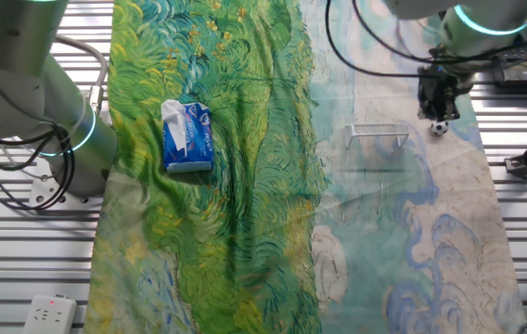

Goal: Push the soccer ball into the goal

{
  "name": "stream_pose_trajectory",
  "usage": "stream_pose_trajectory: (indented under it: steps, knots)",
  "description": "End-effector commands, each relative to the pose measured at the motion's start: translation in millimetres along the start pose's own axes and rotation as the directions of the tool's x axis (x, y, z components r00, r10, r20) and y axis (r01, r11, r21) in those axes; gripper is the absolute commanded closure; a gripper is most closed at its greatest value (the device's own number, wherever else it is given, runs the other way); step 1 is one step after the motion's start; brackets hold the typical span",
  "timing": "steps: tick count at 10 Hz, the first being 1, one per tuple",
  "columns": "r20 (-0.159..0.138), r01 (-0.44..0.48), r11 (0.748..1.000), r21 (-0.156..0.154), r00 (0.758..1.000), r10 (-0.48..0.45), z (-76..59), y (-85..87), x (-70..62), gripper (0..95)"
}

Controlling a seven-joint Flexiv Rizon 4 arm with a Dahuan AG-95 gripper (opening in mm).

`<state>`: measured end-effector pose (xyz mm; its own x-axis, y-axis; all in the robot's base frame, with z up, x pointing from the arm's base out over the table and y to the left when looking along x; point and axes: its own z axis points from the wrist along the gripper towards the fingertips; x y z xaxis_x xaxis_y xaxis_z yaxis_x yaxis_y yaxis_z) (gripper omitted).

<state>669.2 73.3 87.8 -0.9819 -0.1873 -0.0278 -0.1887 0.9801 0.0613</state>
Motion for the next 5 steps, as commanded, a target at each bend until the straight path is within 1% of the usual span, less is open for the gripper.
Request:
stream_pose_trajectory:
  steps: [1, 3, 5]
  knots:
    - [-0.168, -0.072, 0.997, -0.027, 0.983, 0.067, -6.7, 1.4, -2.2, 95.0]
    - [-0.166, -0.088, 0.996, -0.035, 0.983, 0.081, -6.7, 1.4, -2.2, 95.0]
    - [-0.168, -0.106, 0.994, -0.027, 0.981, 0.1, -6.7, 1.4, -2.2, 95.0]
